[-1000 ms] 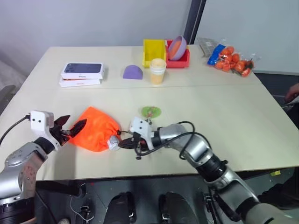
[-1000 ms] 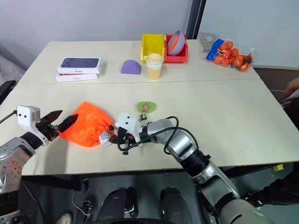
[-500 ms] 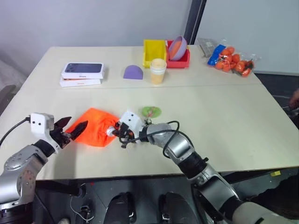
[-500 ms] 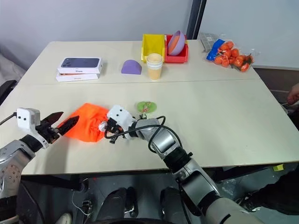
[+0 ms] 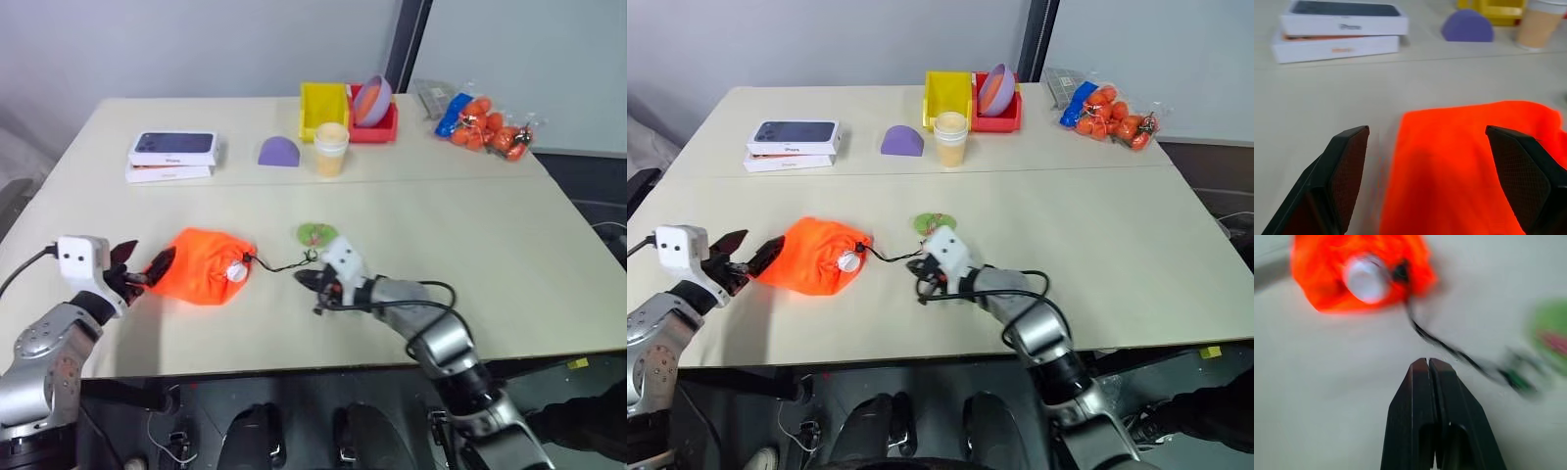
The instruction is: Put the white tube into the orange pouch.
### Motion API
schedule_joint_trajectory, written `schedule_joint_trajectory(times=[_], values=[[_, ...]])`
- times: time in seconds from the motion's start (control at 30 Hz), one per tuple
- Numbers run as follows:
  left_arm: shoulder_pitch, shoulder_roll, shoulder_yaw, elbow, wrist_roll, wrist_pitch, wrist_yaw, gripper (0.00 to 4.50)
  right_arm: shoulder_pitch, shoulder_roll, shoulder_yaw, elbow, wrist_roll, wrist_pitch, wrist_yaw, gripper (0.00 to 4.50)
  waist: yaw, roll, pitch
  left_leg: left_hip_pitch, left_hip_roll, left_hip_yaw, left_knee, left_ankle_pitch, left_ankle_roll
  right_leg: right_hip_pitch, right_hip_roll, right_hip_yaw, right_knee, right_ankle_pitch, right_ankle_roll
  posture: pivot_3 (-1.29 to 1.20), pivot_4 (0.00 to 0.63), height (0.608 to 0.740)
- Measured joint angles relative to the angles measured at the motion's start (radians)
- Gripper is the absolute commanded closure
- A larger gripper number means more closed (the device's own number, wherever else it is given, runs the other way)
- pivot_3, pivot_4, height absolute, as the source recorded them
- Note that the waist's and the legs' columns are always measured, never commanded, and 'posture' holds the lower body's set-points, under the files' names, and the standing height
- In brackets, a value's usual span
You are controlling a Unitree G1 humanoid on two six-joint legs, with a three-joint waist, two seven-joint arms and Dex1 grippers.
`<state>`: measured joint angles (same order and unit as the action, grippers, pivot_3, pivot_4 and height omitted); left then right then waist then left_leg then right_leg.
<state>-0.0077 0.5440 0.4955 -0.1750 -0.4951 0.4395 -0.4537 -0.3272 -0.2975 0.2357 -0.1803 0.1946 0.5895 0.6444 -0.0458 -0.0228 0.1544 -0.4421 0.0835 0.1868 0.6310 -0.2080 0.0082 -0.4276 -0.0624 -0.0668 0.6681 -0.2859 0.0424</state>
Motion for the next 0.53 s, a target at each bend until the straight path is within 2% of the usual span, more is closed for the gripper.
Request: schedule_joint_trajectory(times=[0.2, 0.53], values=[[0.016, 0.000, 0.040, 0.062, 0.032, -0.037, 0.051, 0.42, 0.047, -0.047, -0.157, -0.010, 0.049, -0.068, -0.002, 4.45, 0.002, 0.000, 0.000, 0.000, 0.000, 0.000, 0.000, 0.000, 0.001, 0.000, 0.000, 0.000, 0.000, 0.000, 0.000, 0.00, 0.150, 0.740], [0.076, 0.002, 0.040, 0.077, 0.042, -0.034, 0.051, 0.42, 0.092, -0.112, -0.262, 0.040, 0.082, -0.149, 0.015, 4.45, 0.002, 0.000, 0.000, 0.000, 0.000, 0.000, 0.000, 0.000, 0.001, 0.001, 0.000, 0.000, -0.001, 0.000, 0.000, 0.00, 0.150, 0.740]])
